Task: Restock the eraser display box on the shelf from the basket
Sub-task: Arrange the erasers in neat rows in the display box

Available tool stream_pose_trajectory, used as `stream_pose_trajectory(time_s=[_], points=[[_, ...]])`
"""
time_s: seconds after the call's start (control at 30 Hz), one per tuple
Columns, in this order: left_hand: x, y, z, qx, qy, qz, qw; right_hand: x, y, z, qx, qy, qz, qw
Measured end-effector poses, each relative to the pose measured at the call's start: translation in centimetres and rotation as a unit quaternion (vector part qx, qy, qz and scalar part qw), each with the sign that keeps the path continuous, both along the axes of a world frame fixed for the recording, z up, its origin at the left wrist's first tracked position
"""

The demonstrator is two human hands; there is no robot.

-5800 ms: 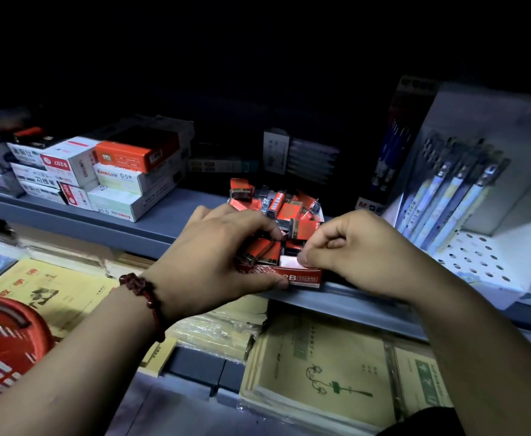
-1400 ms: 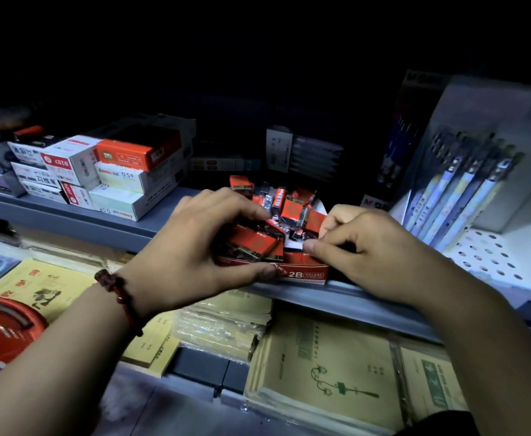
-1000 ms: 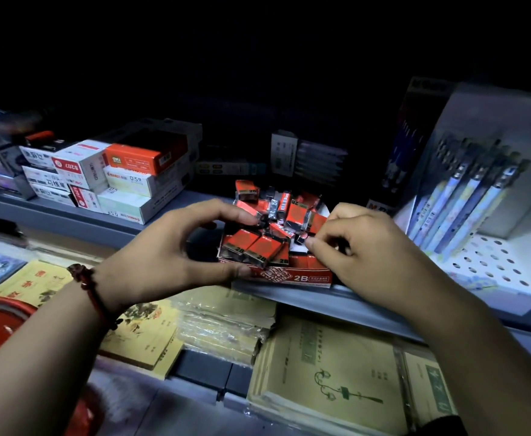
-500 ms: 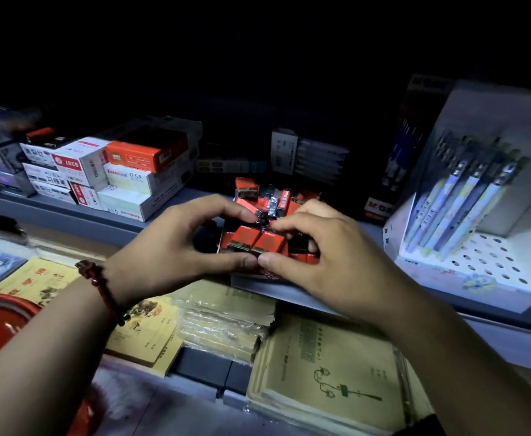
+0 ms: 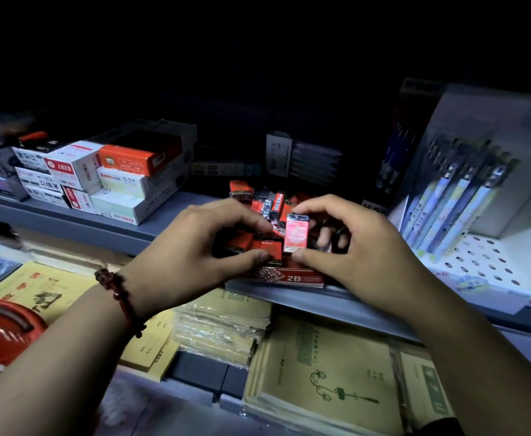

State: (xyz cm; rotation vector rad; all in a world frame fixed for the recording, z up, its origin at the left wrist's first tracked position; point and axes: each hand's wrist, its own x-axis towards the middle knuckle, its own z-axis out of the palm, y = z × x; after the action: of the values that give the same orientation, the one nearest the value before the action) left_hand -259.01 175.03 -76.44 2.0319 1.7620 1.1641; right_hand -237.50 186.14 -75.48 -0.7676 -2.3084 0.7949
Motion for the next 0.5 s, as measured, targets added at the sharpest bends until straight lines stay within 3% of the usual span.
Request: stream_pose_trajectory(time_s=[0.13,0.2,0.5], points=[[-1.5,-0.5,0.5,-0.036,0.03,0.008,0.999,0.8,0.7,0.0,-0.075,0.013,0.0,0.997],[-2.0,-0.8,0.7,-0.042,0.005,0.008,0.999,0.8,0.7,0.0,-0.099,0.011,-0.002,0.995],[-3.2,-1.4,0.5,-0.102,-0.05,-0.019,0.993,0.2,1.1,-0.2,-0.118,0.031,0.0,0.992]])
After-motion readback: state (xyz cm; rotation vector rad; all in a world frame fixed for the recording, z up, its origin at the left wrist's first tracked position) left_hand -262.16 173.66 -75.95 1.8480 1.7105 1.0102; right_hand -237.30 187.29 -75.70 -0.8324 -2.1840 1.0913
